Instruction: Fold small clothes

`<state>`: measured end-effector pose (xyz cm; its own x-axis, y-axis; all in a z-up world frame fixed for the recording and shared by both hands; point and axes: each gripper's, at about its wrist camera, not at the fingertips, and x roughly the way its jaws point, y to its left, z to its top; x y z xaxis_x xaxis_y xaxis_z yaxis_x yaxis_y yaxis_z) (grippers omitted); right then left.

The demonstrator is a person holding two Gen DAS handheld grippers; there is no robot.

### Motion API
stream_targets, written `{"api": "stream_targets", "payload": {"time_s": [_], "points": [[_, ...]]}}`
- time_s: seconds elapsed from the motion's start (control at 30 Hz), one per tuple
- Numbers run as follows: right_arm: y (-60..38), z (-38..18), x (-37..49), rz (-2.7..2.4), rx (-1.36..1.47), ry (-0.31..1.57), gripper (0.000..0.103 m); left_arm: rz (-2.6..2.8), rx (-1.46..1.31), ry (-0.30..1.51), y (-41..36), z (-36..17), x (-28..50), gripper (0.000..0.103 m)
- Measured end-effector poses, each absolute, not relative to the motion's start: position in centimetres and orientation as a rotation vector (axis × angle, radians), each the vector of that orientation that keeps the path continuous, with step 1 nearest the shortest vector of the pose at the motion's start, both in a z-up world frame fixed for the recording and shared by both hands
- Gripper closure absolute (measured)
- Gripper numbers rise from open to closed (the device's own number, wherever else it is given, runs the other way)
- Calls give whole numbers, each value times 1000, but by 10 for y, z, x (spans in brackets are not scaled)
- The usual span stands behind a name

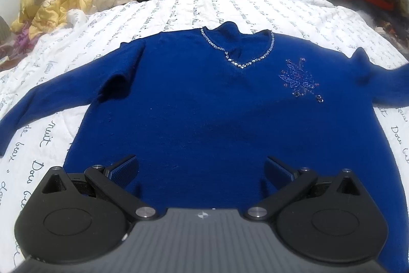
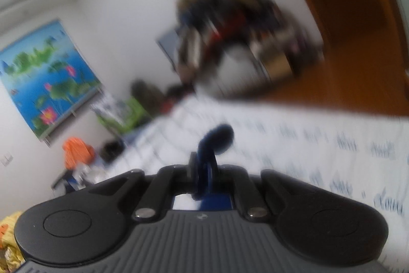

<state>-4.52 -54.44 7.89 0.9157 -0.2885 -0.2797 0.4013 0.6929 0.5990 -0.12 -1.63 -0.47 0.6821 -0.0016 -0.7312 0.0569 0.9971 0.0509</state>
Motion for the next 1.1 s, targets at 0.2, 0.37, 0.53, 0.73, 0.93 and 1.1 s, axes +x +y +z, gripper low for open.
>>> {"api": "stream_targets", "payload": {"time_s": [0.2, 0.37, 0.53, 0.73, 0.93, 1.1], "points": [[-523, 96, -21, -205, 738, 250, 97, -12, 41, 824, -6, -5, 0, 0], [-473, 82, 6, 31, 770, 392, 97, 0, 35, 822, -1, -4, 1, 0], [-423, 74, 29, 203, 810, 480, 97, 15, 36, 815, 3, -4, 0, 0], [-367, 88, 47, 332, 792, 495, 96, 31, 11, 832, 12, -9, 1, 0], [-294, 90, 72, 464, 728, 532, 96, 41, 4, 828, 20, -8, -1, 0], [-224, 74, 99, 546, 669, 619, 96, 59, -21, 830, 30, -8, -2, 0]]}}
